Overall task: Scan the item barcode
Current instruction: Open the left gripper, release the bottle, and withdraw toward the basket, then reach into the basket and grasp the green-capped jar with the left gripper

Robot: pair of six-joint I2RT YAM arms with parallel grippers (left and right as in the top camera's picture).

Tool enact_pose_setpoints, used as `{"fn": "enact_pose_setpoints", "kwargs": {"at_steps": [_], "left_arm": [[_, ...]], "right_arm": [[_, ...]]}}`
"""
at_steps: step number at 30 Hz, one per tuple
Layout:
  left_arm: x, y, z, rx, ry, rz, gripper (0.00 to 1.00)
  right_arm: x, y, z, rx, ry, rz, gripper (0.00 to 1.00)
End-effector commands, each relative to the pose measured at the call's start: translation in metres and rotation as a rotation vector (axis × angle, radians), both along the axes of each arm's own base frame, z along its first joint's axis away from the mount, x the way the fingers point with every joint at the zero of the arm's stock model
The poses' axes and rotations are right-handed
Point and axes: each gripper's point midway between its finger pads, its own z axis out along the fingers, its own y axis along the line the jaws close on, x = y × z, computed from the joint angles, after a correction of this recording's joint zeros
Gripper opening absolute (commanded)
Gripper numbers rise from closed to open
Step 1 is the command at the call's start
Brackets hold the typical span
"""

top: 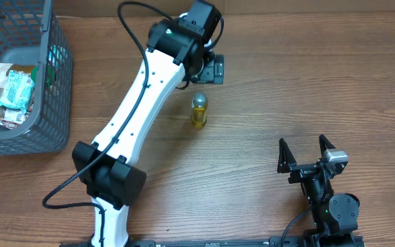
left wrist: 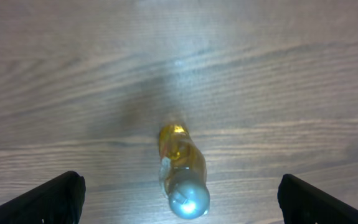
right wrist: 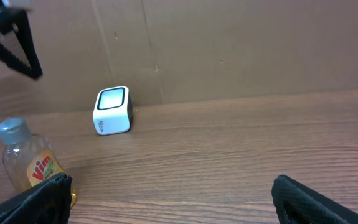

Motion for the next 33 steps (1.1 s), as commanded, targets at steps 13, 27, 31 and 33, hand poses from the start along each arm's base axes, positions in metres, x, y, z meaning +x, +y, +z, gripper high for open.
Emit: {"fn": "enact_pose_setpoints", "kwargs": {"at_steps": [13,27,31,33], "left_arm": [[0.019,0.042,0.159,-0.082,-0.415,0.001,1.00],[-0.003,0.175,0.274,0.166,-0.770,0.209,0.99],[-0.014,0.234,0.291,0.271,-0.806,0.337,1.00],[-0.018,0.265,0.291,0.314,-0.793,0.415,1.00]], "right_arm": [[0.000,0.001,-0.002,-0.004,-0.004,0.002,1.00],[0.000,0.001,-0.002,-0.004,-0.004,0.002,1.00],[0.000,0.001,-0.002,-0.004,-0.004,0.002,1.00],[0.000,0.001,-0.002,-0.004,-0.004,0.002,1.00]]}}
